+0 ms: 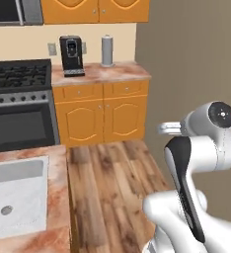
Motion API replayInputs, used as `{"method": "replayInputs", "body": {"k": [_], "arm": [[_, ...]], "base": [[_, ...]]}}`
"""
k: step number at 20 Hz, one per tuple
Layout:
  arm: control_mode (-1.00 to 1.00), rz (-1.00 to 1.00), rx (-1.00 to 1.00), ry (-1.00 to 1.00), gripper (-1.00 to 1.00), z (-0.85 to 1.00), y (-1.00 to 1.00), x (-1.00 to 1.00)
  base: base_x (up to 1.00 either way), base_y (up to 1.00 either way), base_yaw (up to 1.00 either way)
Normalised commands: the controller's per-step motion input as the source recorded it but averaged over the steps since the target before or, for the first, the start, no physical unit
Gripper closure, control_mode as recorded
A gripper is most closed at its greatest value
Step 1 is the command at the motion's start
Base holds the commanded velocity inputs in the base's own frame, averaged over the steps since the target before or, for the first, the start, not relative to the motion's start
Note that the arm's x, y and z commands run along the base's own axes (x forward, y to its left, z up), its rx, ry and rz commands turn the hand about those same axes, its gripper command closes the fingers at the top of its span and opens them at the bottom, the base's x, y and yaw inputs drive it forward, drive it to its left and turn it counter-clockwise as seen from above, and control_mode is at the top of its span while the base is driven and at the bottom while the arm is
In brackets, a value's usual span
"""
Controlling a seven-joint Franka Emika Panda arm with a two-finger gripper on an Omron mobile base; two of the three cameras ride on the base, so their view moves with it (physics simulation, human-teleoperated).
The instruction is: Pick the egg and butter from the fridge and place them by the bowl for mixing.
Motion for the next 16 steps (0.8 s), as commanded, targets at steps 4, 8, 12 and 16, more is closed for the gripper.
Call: {"method": "replayInputs", "body": {"k": [4, 8, 12, 16], "arm": [[1.0, 0.0, 0.0, 0.0, 1.0, 0.0, 0.0, 0.0], [1.0, 0.0, 0.0, 0.0, 1.0, 0.0, 0.0, 0.0], [1.0, 0.0, 0.0, 0.0, 1.0, 0.0, 0.0, 0.0], [1.0, 0.0, 0.0, 0.0, 1.0, 0.0, 0.0, 0.0]], "base": [[1.0, -0.09, 0.22], [1.0, -0.09, 0.3], [1.0, -0.04, 0.44], [0.49, 0.0, 0.72]]}}
